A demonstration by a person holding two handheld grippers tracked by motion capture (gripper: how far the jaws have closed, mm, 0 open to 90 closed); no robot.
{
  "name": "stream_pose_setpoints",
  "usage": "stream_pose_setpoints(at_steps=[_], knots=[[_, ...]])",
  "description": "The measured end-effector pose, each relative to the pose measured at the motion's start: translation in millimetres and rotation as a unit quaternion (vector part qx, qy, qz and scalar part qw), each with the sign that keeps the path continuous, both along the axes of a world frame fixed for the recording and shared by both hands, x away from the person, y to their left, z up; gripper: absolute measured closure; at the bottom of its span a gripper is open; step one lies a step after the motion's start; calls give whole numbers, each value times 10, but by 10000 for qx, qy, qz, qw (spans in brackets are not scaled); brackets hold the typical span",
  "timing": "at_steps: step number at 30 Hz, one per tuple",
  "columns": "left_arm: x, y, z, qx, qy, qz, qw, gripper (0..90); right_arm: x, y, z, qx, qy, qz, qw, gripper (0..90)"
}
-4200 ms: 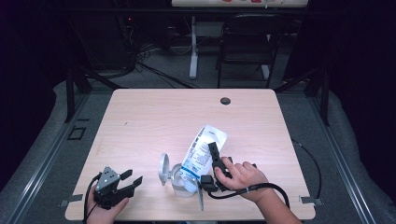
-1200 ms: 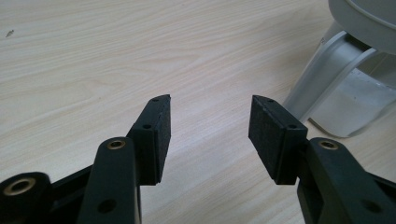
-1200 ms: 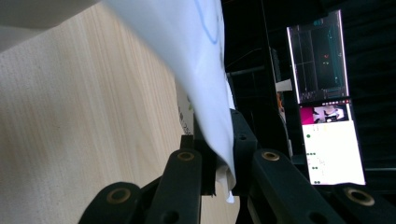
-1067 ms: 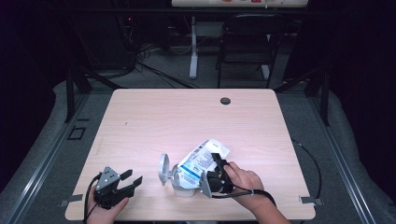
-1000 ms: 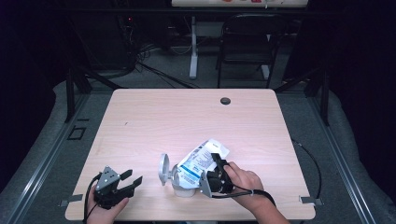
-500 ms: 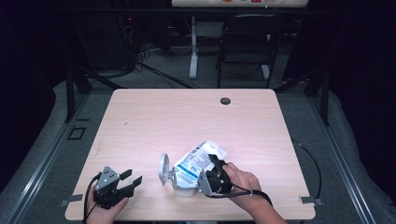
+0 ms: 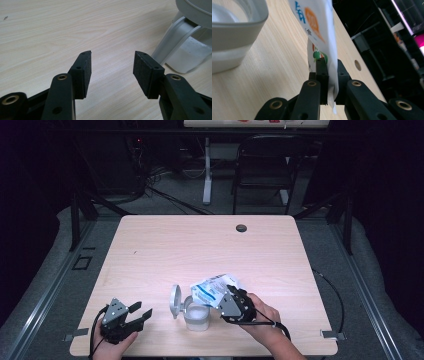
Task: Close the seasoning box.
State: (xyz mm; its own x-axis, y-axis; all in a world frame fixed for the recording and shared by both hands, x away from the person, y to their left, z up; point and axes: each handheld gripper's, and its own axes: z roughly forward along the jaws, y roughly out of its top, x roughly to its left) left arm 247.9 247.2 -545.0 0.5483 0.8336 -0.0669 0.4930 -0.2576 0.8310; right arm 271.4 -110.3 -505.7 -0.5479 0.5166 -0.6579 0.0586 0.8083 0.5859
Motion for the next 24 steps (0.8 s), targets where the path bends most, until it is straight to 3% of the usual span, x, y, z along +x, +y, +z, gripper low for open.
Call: stream_pose_setpoints(at_steps=[3, 5, 10, 12, 15, 24], knots=[[0, 0, -2, 6, 3, -2, 10000, 498, 24, -29, -3, 160, 179, -23, 9997, 876], [2, -6, -7, 13, 7, -15, 10000, 498, 34, -31, -28, 85, 292, -73, 9995, 886], [0, 6, 4, 39, 35, -15, 10000, 499, 72, -48, -98, 397, 538, -148, 9977, 892], [2, 8, -4, 6, 34, -9, 10000, 498, 88, -59, -114, 633, 656, -129, 9958, 892], [4, 7, -4, 21, 28, -20, 10000, 499, 96, -77, -120, 769, 757, -173, 9940, 892], [2, 9, -1, 22, 28, -22, 10000, 498, 171, -213, -199, 1390, 1157, -428, 9826, 894]])
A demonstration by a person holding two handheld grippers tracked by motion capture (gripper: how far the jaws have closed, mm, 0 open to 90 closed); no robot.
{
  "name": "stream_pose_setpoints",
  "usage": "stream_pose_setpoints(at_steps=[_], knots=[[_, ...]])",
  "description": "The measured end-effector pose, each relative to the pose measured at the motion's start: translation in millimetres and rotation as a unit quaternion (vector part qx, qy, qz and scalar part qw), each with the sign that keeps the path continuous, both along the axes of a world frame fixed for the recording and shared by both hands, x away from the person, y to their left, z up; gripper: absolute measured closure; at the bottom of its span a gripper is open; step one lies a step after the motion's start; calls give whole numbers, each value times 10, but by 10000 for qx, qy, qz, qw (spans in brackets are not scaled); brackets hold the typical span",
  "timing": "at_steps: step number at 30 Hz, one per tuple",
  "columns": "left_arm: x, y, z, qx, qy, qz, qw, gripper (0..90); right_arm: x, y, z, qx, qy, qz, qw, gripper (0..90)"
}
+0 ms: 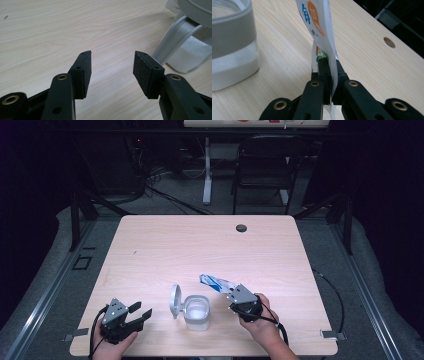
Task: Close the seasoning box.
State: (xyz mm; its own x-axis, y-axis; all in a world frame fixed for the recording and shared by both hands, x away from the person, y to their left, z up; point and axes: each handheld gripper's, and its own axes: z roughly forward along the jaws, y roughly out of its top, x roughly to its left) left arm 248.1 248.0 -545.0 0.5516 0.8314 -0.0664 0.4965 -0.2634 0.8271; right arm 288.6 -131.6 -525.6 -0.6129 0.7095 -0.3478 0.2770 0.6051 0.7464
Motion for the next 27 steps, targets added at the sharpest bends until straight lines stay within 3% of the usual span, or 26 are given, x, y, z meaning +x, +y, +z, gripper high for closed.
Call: stream_pose_setpoints(at_steps=[9, 23, 27], knots=[[4, -3, -10, 5, 27, 0, 10000, 498, 79, -203, -71, 622, 250, -380, 9970, 896], [9, -3, -30, 18, 72, 21, 10000, 498, 141, -436, -197, 1055, 431, -748, 9907, 894], [6, -6, -26, 26, 68, 17, 10000, 498, 148, -469, -204, 1052, 428, -783, 9904, 889]])
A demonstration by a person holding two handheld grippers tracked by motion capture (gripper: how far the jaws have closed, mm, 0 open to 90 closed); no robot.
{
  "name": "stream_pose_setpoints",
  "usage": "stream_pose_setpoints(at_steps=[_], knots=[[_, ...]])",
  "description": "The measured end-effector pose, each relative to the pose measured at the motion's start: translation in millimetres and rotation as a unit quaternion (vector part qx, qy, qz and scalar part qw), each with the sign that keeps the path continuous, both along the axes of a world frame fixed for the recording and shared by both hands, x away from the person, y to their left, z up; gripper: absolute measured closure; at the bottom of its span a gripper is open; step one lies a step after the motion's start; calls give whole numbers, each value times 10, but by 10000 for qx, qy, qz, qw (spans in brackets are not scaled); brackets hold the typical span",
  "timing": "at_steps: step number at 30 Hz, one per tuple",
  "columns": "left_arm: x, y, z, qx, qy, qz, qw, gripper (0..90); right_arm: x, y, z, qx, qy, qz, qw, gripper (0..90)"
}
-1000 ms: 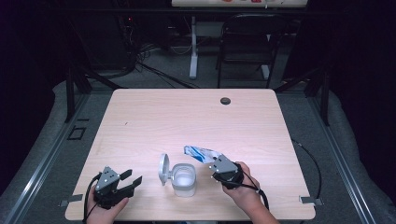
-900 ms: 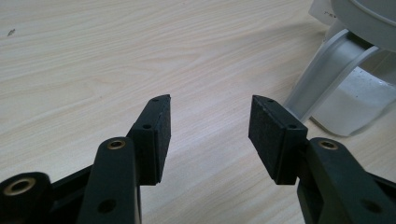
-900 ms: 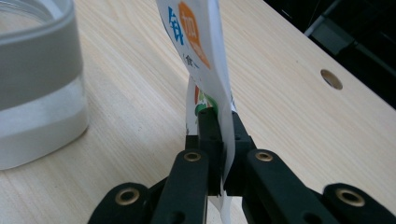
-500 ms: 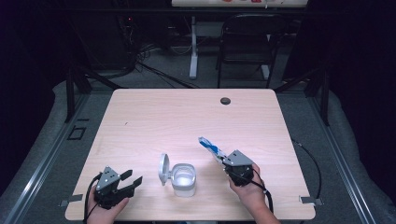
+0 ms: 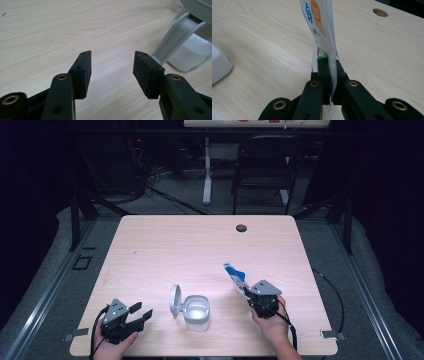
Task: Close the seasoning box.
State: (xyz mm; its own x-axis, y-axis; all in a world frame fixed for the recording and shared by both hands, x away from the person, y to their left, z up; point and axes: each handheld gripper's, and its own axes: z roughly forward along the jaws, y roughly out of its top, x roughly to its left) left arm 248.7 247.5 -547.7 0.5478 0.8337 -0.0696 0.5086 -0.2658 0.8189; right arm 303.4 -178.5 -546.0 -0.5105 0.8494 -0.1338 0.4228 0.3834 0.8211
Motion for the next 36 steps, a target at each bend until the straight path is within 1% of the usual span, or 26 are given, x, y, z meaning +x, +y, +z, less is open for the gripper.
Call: stream_pose_setpoints(at_steps=[5, 6, 8, 11, 15, 18, 22, 25, 28, 30, 35, 36], knots=[[1, -3, -3, -14, -7, -11, 10000, 498, 4, -33, -17, 36, 18, -20, 10000, 872], [0, -3, -1, 0, -2, -4, 10000, 498, 2, -40, -18, -17, 52, -18, 10000, 866], [1, -2, -1, 0, 0, -1, 10000, 499, 1, -47, -37, 17, 50, -47, 10000, 853], [1, -3, -1, 0, 4, 2, 10000, 498, 4, -81, -50, 9, 120, -93, 9999, 831], [2, -4, -3, -11, 0, -8, 10000, 498, 4, -106, -51, 33, 127, -144, 9998, 784], [2, -5, -3, -10, -4, -10, 10000, 498, 12, -120, -54, 149, 138, -221, 9996, 700], [1, -5, -2, -4, -5, -12, 10000, 498, 10, -130, -56, 132, 158, -275, 9994, 636], [1, -6, -2, -12, -7, -8, 10000, 498, 13, -129, -59, 238, 157, -280, 9992, 611], [2, -3, -2, -16, -9, -6, 10000, 498, 13, -127, -51, 248, 170, -268, 9992, 584], [1, -3, 1, 0, -4, 3, 10000, 498, 14, -125, -52, 304, 170, -278, 9990, 558], [12, -7, -14, -10, -14, 8, 10000, 498, 5, -124, -48, 305, 191, -269, 9990, 511], [10, -14, -16, -45, -23, 22, 10000, 498, -1, -124, -44, 312, 199, -274, 9989, 504]])
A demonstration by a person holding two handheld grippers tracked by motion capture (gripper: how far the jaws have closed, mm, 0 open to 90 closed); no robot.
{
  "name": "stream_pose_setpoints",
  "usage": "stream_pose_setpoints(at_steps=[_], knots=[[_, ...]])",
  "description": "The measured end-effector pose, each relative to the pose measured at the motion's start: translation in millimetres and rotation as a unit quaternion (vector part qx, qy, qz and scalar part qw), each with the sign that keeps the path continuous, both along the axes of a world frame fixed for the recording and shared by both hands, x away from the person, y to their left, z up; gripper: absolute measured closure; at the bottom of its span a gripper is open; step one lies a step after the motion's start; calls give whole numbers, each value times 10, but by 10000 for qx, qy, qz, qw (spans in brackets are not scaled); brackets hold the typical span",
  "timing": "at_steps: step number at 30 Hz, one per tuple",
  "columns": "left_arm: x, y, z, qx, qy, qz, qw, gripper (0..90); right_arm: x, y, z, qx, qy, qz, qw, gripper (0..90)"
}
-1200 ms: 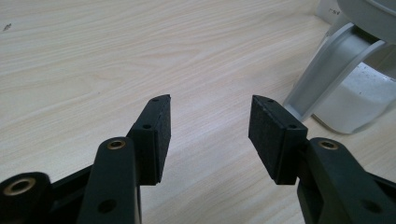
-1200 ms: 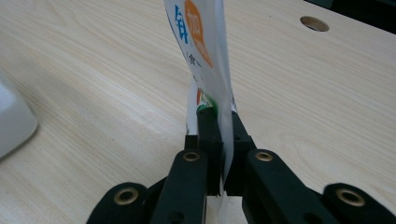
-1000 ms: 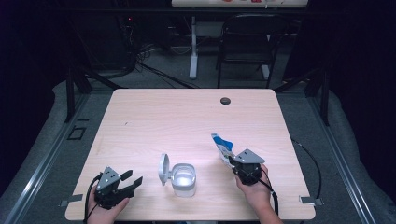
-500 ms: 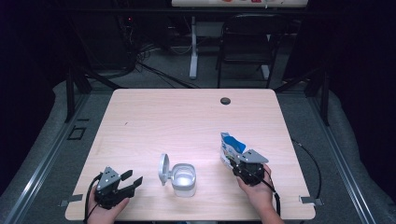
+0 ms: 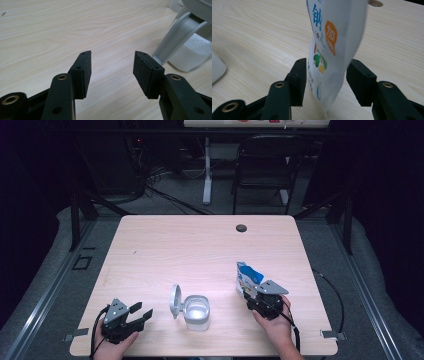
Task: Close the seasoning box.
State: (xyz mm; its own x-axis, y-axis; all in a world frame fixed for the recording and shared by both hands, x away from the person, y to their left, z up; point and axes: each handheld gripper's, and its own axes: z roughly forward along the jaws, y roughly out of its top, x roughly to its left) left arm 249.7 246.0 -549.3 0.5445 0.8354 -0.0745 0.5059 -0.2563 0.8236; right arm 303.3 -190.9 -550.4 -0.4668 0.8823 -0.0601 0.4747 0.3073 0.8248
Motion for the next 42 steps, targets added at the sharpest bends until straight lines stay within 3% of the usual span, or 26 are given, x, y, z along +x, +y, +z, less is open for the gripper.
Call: stream_pose_setpoints(at_steps=[6, 30, 42], knots=[[-6, -5, 18, 55, 2, -43, 10000, 498, -29, 4, 3, 66, -2, -8, 10000, 474], [11, -3, 59, -69, -69, -42, 9999, 503, -219, 4, 135, 179, -171, 195, 9995, 440], [-16, -8, 115, -170, -124, -78, 9997, 532, -359, -77, 134, -4, -262, 185, 9995, 439]])
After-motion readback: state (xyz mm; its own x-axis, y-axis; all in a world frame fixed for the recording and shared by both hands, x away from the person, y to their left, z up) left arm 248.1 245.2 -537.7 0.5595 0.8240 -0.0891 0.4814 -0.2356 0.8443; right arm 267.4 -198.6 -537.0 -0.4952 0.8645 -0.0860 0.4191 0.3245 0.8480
